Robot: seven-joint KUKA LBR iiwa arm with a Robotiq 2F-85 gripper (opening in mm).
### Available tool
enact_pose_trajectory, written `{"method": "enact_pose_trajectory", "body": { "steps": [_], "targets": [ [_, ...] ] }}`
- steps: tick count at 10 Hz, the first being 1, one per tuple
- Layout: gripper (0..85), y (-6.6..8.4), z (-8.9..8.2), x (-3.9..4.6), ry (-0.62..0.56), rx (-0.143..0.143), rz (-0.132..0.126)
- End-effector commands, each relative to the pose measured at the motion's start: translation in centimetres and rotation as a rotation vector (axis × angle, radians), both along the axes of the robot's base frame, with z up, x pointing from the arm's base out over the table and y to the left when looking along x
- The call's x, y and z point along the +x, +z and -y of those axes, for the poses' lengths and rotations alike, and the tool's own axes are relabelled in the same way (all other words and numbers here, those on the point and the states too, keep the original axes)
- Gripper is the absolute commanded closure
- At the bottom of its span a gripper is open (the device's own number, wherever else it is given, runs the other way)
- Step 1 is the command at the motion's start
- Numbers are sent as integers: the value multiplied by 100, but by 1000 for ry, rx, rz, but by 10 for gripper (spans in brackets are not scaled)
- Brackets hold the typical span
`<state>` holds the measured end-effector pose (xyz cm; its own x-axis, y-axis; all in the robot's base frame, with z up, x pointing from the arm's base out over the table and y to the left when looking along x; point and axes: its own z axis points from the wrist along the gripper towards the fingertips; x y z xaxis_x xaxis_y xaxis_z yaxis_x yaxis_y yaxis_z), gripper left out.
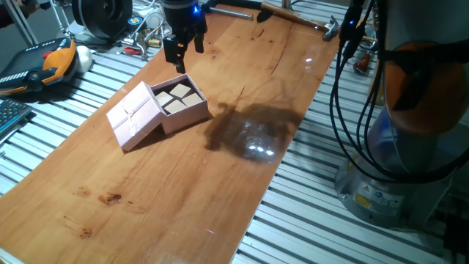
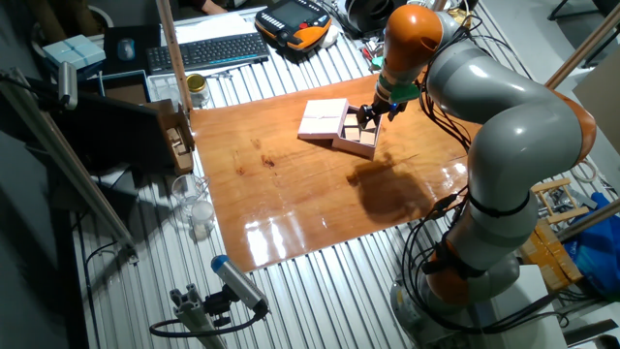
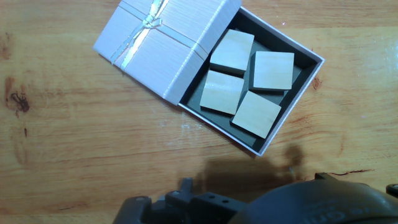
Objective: Slide the outer casing onto the gift box
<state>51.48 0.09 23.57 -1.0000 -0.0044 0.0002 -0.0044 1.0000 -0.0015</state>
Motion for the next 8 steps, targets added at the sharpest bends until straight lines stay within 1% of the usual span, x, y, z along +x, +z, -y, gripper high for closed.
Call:
{"method": "enact_pose_trajectory", "body": {
  "steps": [1,3,8],
  "targets": [
    [850,6,2,2,9,-28,-26],
    [850,33,-7,0,8,-29,-29],
    [850,29,-2,-2,9,-29,-27]
  ]
}}
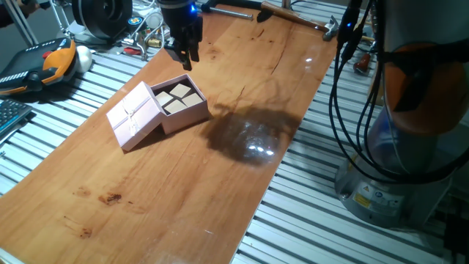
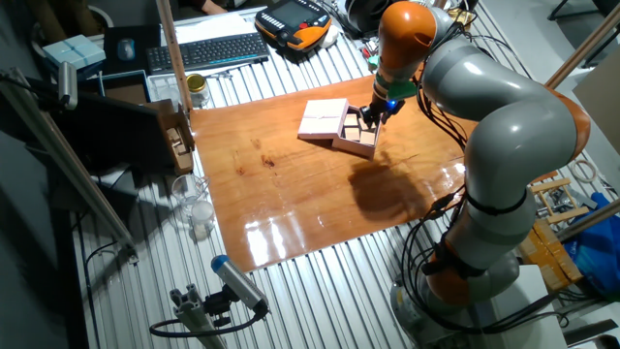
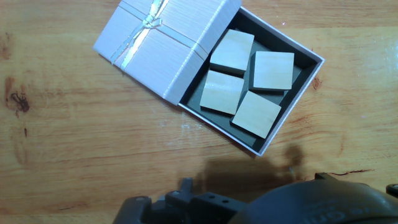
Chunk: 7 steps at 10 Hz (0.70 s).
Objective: Slide the outer casing onto the gift box
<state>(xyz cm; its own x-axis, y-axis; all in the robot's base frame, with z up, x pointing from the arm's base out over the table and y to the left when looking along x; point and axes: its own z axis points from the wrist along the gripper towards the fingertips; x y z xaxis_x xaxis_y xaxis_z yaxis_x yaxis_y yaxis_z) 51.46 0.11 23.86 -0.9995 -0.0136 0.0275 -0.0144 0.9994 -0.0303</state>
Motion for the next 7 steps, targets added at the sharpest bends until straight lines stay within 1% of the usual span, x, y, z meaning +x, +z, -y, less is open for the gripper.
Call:
{"method": "enact_pose_trajectory", "body": {
  "steps": [1,7],
  "targets": [
    [850,-1,0,-1,0,0,0],
    [850,-12,-5,9,-8,-3,5]
  ]
}}
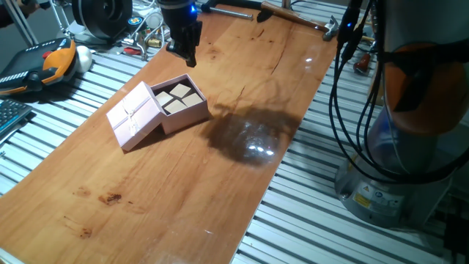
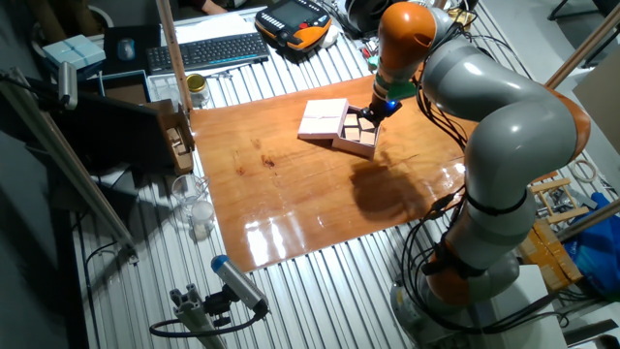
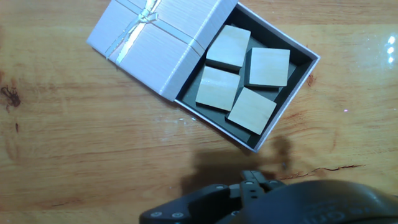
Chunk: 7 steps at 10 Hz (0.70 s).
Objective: Slide the outer casing onto the gift box
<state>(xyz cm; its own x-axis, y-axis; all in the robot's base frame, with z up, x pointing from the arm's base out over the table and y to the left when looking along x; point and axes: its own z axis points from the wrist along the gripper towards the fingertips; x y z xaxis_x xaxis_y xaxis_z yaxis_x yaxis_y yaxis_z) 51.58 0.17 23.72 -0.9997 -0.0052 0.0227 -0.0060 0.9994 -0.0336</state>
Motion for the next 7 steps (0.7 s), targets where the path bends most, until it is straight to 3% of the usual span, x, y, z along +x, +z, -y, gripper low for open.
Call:
{"method": "enact_pose_trajectory", "body": {
  "steps": [1,7],
  "targets": [
    [850,-9,-6,7,-2,1,0],
    [850,-110,-146,113,-42,-1,0]
  ]
}}
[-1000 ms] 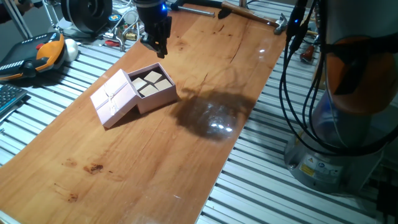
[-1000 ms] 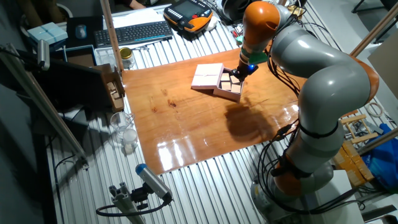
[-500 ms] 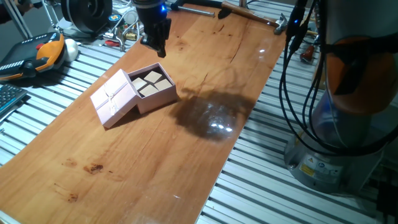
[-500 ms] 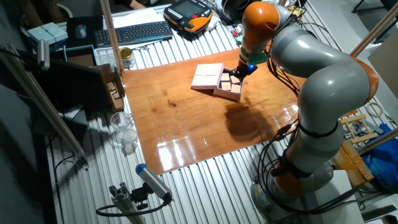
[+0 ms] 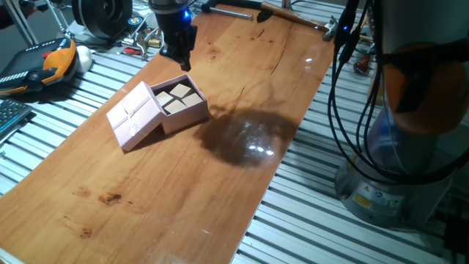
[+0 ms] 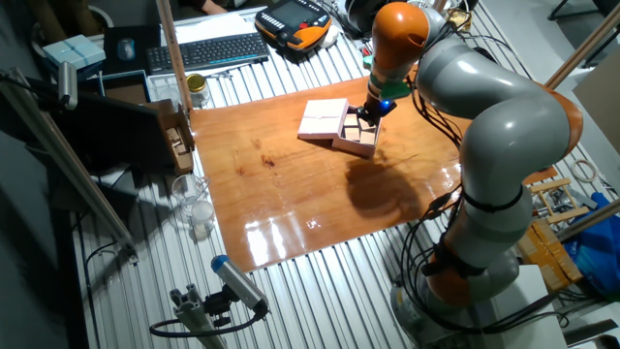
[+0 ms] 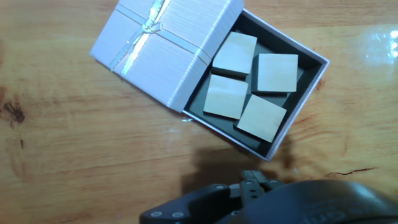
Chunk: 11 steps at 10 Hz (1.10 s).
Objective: Slide the outer casing onto the gift box
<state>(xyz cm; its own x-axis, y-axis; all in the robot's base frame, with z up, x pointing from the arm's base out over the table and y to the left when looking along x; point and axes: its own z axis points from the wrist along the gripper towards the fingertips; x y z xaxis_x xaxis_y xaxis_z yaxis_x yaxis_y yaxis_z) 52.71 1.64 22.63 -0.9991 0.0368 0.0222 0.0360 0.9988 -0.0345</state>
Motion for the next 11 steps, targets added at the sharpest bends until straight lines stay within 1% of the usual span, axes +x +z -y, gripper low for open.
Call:
{"method": "enact_pose_trajectory", "body": {
  "steps": [1,3,6,7,11],
  "targets": [
    [850,-32,-39,4,-9,1,4],
    [850,-76,-123,24,-26,-8,10],
    [850,-125,-211,49,-48,-10,9],
    [850,-129,-234,53,-54,-10,8],
    [850,-105,-377,91,-88,-27,2]
  ]
}}
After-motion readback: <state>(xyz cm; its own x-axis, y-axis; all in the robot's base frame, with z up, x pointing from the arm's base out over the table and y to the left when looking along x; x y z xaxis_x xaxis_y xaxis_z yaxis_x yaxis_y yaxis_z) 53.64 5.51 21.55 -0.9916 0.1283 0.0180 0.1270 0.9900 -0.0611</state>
